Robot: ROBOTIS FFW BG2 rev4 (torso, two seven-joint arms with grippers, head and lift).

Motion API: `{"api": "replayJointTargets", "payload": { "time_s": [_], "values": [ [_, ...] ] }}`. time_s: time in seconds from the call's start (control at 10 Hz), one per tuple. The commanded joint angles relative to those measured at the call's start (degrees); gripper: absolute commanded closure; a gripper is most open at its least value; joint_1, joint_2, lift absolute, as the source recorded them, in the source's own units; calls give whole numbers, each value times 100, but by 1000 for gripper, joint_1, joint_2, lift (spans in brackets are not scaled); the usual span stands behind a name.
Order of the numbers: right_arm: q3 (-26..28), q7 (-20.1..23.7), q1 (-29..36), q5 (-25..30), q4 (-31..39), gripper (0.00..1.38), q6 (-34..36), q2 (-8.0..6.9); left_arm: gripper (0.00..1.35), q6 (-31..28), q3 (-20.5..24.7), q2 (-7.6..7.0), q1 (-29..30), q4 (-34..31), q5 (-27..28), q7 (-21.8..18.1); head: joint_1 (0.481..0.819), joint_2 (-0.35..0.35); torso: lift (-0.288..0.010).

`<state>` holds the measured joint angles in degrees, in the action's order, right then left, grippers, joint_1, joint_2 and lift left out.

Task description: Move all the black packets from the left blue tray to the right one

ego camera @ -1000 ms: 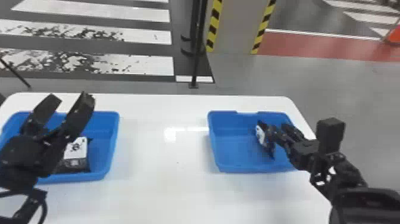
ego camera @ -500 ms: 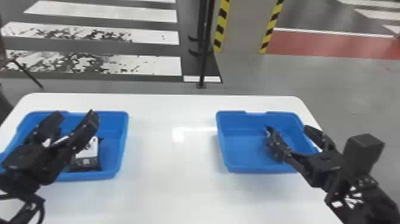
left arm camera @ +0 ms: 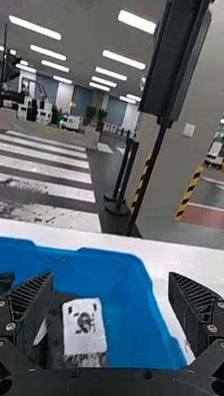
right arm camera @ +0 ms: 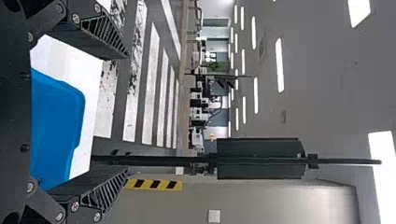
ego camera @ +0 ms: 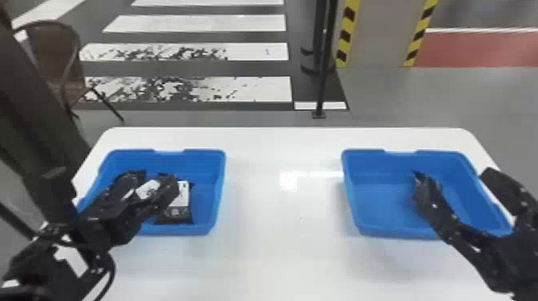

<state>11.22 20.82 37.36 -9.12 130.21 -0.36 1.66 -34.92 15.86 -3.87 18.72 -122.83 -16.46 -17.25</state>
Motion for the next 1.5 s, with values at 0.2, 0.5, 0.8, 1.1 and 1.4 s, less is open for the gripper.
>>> {"api": "replayJointTargets", "payload": {
  "time_s": [0.2, 0.5, 0.8, 1.1, 1.4],
  "values": [
    [-197, 1, 300, -253, 36, 196, 22, -25, 131, -1682, 36, -79, -536, -1, 583, 222, 695, 85, -140],
    [-219, 1, 285, -322, 36, 199, 78, -25, 131, -2709, -295, -246, -1211, 266, 811, 328, 695, 102, -140],
    [-231, 1, 271, -482, -20, 211, 176, -16, 159, -3454, -569, -342, -1704, 477, 1097, 354, 695, 81, -140],
    [-231, 1, 271, -585, -62, 214, 261, -8, 159, -3693, -718, -342, -1985, 857, 1154, 442, 695, 85, -140],
    [-231, 1, 257, -676, -105, 214, 331, 1, 160, -3904, -832, -351, -2238, 1166, 1326, 468, 695, 75, -140]
  ]
}}
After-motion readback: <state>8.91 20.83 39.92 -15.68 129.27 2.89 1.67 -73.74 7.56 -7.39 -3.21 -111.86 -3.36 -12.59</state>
